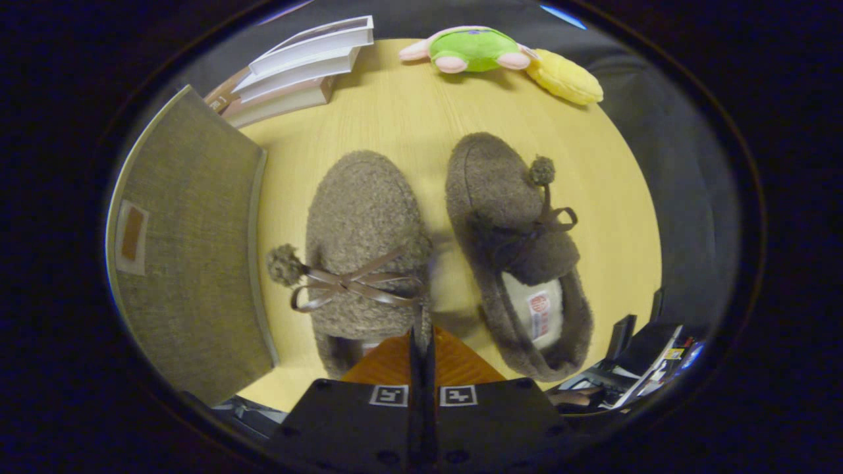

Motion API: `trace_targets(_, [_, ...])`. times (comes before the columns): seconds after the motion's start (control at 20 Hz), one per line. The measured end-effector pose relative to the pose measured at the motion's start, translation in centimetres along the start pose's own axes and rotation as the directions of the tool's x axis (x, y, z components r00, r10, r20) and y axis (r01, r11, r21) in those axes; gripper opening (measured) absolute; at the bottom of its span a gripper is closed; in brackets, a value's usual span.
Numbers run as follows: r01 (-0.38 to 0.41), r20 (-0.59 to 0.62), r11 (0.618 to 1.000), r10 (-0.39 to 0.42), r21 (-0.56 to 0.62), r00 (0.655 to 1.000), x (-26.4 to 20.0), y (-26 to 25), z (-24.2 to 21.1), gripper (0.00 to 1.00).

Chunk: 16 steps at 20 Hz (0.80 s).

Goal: Open the storage box then place both shoes into the box .Put the left shoe in first, then the right shoe, with the right side of both shoes facing outward in a uniform manner.

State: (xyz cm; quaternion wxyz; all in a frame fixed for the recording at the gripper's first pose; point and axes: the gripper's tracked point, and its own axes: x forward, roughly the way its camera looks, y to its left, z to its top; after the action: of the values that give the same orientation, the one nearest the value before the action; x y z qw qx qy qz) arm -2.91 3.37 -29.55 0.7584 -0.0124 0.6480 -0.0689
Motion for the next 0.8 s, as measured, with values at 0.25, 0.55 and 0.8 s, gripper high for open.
trace_targets(0.25, [-0.028,0.009,0.999,0.028,0.024,1.000,-0.7,0.6,-0.5,0.04])
trace_targets(0.55, [0.034,0.059,0.999,-0.034,0.004,0.998,-4.5,0.5,0.3,0.03])
trace_targets(0.8, [0.117,0.080,0.993,-0.119,0.027,0.990,-8.7,0.3,1.0,0.03])
